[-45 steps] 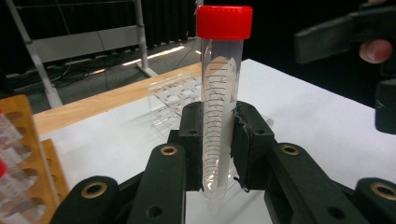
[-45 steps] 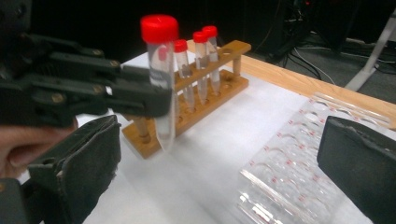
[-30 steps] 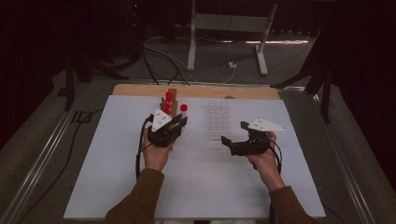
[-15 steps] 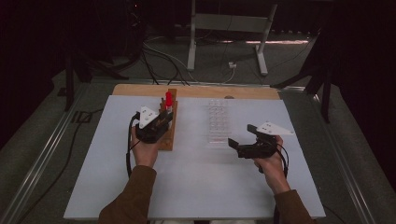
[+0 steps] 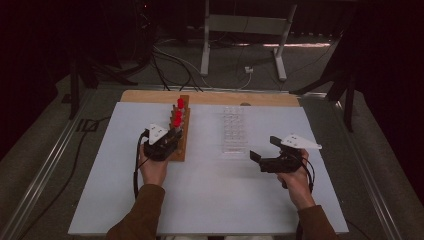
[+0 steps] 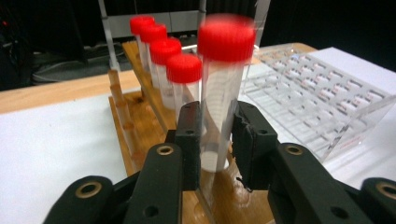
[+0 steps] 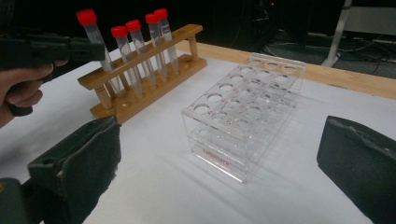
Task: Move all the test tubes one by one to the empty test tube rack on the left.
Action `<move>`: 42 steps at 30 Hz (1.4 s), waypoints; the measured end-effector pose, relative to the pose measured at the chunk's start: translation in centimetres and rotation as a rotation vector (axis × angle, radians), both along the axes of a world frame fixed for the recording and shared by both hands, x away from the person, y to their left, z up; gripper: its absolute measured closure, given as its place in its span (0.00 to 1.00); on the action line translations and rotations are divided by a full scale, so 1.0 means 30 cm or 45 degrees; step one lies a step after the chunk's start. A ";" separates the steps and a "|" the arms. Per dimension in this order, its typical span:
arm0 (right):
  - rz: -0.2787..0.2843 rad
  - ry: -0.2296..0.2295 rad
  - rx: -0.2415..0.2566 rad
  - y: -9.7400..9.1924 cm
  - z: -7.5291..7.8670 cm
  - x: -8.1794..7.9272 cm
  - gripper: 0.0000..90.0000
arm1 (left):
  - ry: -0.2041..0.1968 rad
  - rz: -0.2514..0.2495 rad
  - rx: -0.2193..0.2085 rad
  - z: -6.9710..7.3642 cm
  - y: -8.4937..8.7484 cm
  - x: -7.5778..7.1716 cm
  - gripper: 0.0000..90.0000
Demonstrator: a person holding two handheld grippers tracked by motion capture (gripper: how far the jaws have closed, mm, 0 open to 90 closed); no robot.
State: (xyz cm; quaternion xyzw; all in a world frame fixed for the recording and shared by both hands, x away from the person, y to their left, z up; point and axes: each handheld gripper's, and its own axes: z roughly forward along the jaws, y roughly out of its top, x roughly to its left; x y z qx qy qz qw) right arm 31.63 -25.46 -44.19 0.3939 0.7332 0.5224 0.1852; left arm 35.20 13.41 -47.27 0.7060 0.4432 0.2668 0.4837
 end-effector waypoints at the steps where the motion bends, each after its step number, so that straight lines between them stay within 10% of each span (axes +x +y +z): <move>1: 0.000 0.000 0.000 0.000 0.000 0.000 0.00 | 0.006 0.002 0.002 -0.004 0.000 0.001 0.81; 10: 0.002 0.007 -0.004 0.002 -0.007 -0.001 0.00 | 0.033 -0.006 0.012 -0.015 -0.001 0.005 0.77; 16: -0.013 0.009 -0.005 -0.011 -0.014 -0.004 0.00 | 0.046 0.000 -0.007 -0.006 0.008 -0.012 0.51; 31: -0.114 -0.066 -0.002 -0.092 -0.060 -0.085 0.00 | 0.002 -0.011 -0.051 0.065 0.195 -0.233 0.04; 42: -0.166 -0.142 -0.010 -0.121 -0.069 -0.148 0.00 | -0.113 0.116 -0.091 0.059 0.320 -0.356 0.01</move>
